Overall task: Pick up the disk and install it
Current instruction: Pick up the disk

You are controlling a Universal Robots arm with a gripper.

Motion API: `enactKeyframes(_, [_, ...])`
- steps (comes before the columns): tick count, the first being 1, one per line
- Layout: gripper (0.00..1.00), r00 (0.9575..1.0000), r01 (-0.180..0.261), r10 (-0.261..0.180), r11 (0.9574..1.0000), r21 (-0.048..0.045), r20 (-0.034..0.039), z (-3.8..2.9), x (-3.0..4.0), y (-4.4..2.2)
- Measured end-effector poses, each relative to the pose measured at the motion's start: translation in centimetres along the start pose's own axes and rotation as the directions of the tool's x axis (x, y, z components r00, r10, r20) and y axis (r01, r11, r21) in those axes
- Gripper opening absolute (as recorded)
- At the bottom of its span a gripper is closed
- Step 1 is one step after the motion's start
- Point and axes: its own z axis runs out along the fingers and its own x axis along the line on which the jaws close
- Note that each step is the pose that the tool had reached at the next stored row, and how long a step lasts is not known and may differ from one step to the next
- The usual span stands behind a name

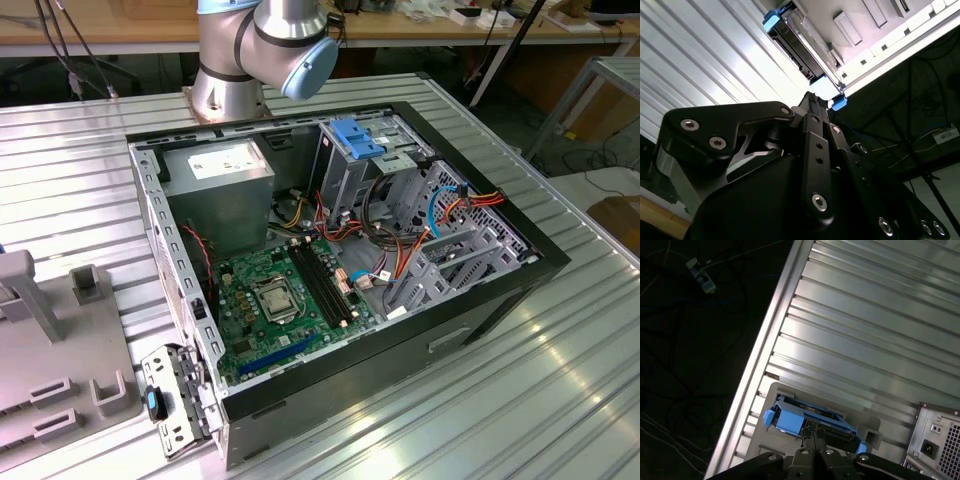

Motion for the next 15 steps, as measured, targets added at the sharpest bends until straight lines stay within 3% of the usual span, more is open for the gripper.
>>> enactKeyframes(15, [0.11, 0.9978, 0.066, -0.066, 0.9978, -0.0017, -0.0029, 0.0, 0.01, 0.0])
